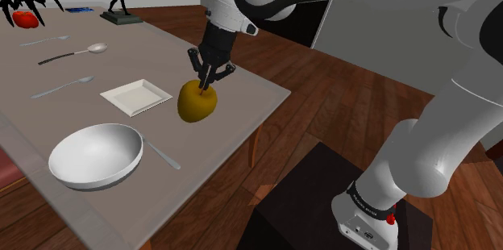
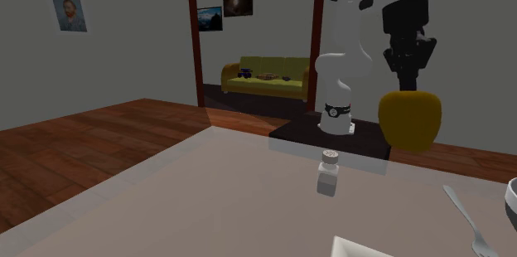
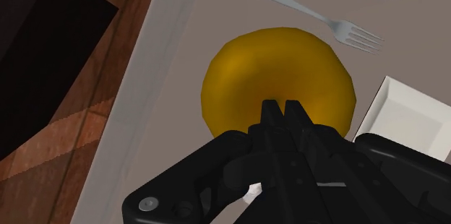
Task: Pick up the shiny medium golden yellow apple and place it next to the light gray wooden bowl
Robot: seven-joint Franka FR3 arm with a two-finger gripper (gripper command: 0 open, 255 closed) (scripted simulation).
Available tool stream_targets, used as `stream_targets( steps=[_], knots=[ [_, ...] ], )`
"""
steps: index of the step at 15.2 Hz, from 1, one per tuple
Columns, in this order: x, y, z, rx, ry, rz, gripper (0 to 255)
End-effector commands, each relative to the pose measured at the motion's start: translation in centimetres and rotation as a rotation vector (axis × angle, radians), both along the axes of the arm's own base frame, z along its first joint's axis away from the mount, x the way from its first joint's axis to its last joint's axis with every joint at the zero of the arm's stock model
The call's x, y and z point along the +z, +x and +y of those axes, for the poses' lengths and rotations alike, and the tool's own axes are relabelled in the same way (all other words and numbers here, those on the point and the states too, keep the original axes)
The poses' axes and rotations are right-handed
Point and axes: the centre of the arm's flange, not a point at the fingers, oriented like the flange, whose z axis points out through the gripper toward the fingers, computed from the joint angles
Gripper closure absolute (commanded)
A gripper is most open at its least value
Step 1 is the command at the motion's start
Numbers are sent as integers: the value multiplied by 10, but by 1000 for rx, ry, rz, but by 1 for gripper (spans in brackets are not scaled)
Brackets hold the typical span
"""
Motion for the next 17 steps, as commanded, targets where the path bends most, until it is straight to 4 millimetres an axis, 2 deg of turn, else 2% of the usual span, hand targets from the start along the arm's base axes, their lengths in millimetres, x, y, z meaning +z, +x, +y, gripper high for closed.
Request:
stream_targets(
  steps=[1, 15, 17],
  knots=[
    [-10, 0, -1, 0, 0, -1, 255],
    [-86, 0, -1, 0, 0, -1, 255],
    [-86, 0, -1, 0, 0, -1, 255]
  ],
)
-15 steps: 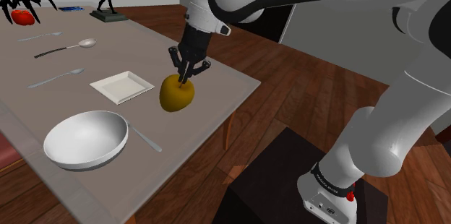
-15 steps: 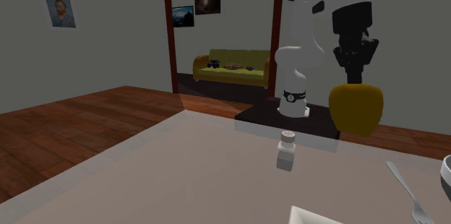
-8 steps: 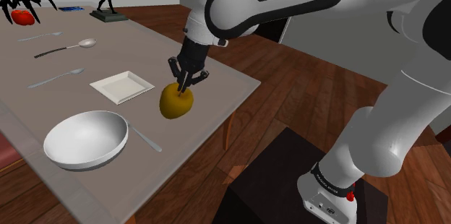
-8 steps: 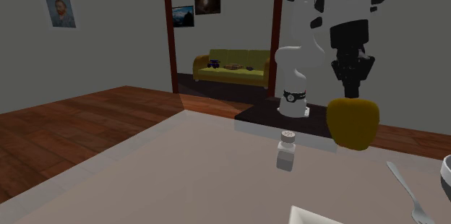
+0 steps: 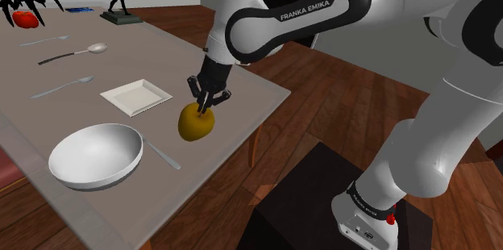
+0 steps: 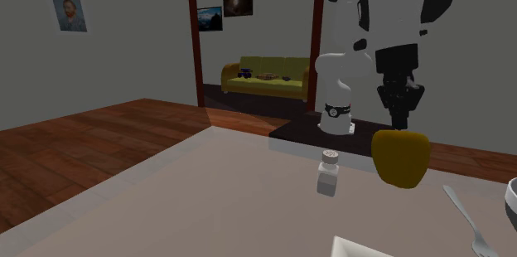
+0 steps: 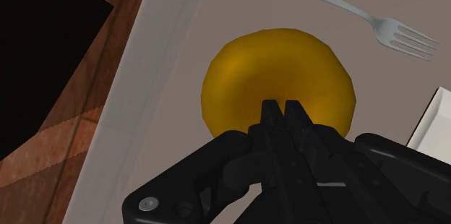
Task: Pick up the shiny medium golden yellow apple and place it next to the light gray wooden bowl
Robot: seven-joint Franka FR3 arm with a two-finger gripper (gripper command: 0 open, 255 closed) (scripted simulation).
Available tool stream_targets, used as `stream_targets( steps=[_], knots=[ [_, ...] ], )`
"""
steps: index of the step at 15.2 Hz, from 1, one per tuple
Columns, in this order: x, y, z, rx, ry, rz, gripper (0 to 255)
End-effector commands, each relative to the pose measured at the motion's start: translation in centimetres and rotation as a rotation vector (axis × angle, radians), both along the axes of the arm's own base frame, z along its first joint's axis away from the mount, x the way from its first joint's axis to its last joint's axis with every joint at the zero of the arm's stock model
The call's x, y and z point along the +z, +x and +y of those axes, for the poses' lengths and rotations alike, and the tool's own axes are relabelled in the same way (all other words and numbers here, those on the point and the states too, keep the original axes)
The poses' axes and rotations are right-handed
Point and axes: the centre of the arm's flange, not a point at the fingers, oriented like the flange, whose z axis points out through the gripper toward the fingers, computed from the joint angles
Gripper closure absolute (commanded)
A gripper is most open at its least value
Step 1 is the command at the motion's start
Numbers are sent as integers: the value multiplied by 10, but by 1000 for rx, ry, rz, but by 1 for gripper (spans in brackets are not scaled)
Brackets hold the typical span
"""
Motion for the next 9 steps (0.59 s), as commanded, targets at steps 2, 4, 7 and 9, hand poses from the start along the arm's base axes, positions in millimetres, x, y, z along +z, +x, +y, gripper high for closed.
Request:
stream_targets(
  steps=[2, 4, 7, 9],
  knots=[
    [-1, 0, 0, 0, 0, -1, 255],
    [-1, 0, 0, 0, 0, -1, 255],
    [-1, 0, 0, 0, 0, -1, 0],
    [-1, 0, 0, 0, 0, -1, 0]
  ],
)
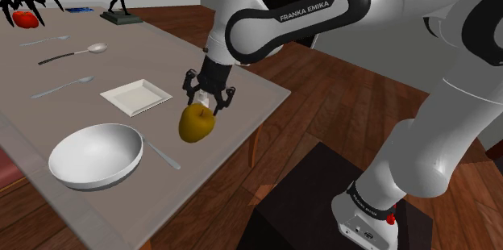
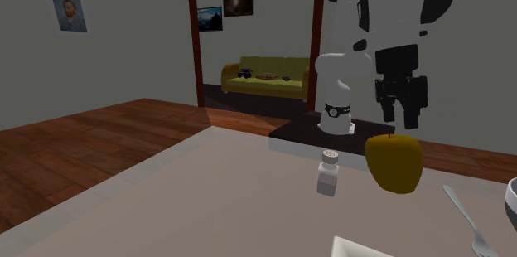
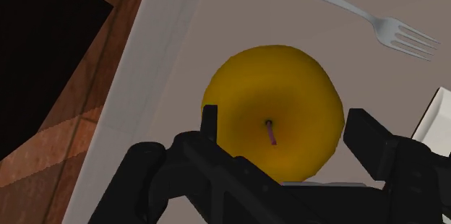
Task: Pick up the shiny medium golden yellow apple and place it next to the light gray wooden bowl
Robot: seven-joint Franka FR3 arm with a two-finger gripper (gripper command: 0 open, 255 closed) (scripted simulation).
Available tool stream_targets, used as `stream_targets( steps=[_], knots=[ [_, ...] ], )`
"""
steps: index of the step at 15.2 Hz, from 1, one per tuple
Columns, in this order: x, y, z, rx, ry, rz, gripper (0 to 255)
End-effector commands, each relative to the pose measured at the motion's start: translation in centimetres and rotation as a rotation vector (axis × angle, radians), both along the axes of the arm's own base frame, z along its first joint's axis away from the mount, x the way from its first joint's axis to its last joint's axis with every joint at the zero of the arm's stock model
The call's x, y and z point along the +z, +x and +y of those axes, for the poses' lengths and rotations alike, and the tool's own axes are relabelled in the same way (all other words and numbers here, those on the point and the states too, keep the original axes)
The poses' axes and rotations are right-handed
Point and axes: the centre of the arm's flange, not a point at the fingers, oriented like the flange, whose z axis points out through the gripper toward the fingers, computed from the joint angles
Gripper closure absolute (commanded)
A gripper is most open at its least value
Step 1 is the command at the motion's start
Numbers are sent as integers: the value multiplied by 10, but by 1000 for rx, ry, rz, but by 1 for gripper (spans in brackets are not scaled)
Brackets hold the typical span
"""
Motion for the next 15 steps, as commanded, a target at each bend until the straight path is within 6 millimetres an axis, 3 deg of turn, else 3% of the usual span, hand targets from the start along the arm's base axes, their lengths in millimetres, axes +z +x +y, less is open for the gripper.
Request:
stream_targets(
  steps=[1, 3, 7, 15],
  knots=[
    [0, 0, 0, 0, 0, 0, 0],
    [0, 0, 0, 0, 0, 0, 0],
    [49, -3, -11, 0, 0, 0, 0],
    [49, -3, -11, 0, 0, 0, 0]
  ],
)
